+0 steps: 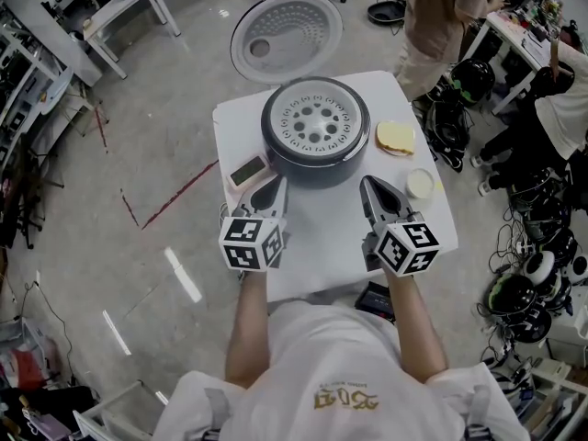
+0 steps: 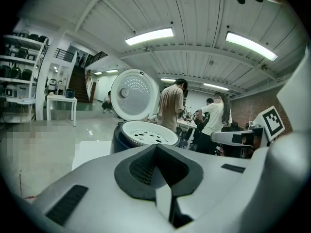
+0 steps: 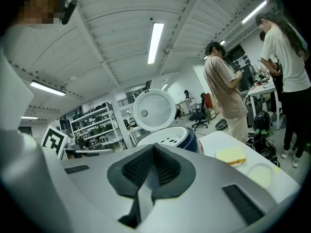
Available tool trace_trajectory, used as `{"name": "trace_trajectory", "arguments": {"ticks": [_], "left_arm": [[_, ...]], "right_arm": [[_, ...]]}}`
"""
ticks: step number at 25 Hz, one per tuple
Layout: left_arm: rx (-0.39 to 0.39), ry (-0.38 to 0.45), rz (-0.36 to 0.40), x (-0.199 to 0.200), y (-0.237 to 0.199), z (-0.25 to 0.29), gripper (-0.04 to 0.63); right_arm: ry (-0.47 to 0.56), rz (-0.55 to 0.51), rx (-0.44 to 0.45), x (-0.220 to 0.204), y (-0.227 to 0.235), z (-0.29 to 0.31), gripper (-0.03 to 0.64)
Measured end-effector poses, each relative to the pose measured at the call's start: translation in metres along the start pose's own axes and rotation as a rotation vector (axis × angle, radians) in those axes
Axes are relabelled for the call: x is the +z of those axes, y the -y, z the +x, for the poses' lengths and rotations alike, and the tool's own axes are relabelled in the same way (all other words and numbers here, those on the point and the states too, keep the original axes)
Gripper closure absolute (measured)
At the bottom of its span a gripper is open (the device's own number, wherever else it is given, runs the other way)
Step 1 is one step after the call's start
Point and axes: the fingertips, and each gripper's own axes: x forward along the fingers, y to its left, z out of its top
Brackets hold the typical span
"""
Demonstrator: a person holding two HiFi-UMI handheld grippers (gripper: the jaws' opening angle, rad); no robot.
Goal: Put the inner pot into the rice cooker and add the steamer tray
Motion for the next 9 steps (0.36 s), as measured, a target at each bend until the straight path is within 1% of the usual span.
{"name": "trace_trajectory", "arguments": {"ticks": [4,9], "left_arm": [[-0.007,0.005,-0.004,-0.0037,0.0071,0.0037,0.578],[-0.014,0.002,-0.004,-0.0049,0.006,0.0052,0.578]], "right_arm": [[-0.002,0.007,0.0,-0.0047,0.0081,-0.0051,0.606],[-0.012,0.019,0.002,-0.01,0.0093,-0.0027,0.606]]}}
